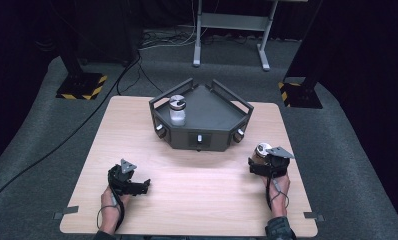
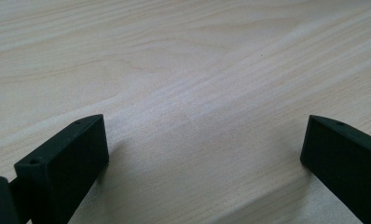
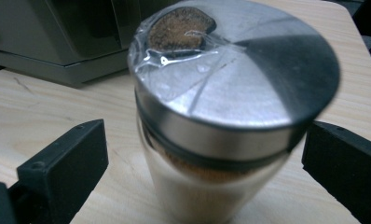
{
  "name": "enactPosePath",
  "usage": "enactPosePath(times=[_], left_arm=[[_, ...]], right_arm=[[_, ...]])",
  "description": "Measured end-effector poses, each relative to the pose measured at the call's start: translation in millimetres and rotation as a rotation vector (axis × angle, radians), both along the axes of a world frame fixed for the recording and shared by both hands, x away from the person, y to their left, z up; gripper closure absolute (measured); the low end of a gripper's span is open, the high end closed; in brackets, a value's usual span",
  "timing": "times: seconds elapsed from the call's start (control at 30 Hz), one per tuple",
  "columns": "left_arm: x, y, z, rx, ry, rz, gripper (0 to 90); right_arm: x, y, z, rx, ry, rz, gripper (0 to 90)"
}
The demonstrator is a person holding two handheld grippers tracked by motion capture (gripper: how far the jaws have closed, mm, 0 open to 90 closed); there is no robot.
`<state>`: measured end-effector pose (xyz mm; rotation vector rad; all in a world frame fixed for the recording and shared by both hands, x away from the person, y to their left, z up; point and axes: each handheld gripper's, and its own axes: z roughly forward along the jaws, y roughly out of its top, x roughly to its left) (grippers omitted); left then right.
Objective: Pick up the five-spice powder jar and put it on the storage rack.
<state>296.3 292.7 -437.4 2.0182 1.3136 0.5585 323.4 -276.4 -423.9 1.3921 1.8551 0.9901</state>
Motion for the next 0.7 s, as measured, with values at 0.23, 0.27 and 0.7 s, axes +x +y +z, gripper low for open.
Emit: enactPosePath(times=[0.23,0.27,0.7], left_arm=[[-0.1,-0.1,0.0,0.0,0.0,0.0,0.5],[-0.1,-0.1,0.1,0.001,0.0,0.0,0.5],[-0.3,-0.1,-0.1,0.001,-0.001,0.0,0.5]], right_arm=[[10.8,-0.6,-8.9,0.017,0.013,0.01,0.0],[11.8,-0.1,-9.8,0.018,0.017,0.009,0.0],[7.1,-2.3,-19.5,0.019,-0.023,0.002,29.7]])
